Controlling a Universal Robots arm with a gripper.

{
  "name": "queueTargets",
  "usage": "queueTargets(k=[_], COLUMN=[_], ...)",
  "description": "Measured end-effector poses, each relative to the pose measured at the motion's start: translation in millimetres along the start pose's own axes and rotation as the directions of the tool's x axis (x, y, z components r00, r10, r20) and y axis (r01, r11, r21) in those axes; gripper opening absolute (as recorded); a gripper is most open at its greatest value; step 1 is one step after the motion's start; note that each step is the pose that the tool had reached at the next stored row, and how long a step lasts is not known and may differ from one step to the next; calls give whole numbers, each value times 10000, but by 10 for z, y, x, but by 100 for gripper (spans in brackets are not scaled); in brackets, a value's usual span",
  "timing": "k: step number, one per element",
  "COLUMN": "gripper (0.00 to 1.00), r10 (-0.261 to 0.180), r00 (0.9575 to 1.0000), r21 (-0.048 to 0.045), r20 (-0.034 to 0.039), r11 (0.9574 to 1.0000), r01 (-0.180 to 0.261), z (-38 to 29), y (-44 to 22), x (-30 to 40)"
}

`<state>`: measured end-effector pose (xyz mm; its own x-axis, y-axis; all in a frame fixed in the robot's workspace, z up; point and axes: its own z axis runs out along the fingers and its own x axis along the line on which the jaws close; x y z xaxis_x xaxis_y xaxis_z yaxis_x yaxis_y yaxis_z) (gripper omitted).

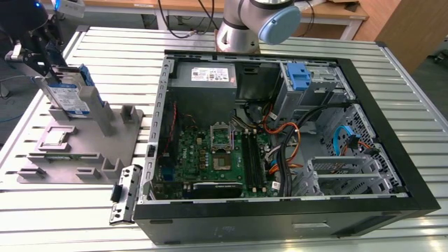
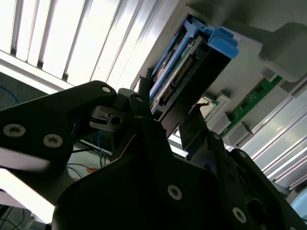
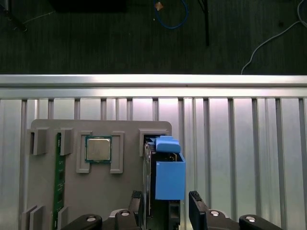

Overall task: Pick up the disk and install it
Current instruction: 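Pick up the disk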

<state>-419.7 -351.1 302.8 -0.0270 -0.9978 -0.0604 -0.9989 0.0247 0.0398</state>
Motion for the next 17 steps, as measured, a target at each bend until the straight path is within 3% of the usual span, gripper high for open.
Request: queueTargets(k=[17], gripper=[51], r10=[-177], r00=[9998], r21=[-12], r20=[-8], r11=[9998], r01=[177], z=[4], y=[0], x=[1])
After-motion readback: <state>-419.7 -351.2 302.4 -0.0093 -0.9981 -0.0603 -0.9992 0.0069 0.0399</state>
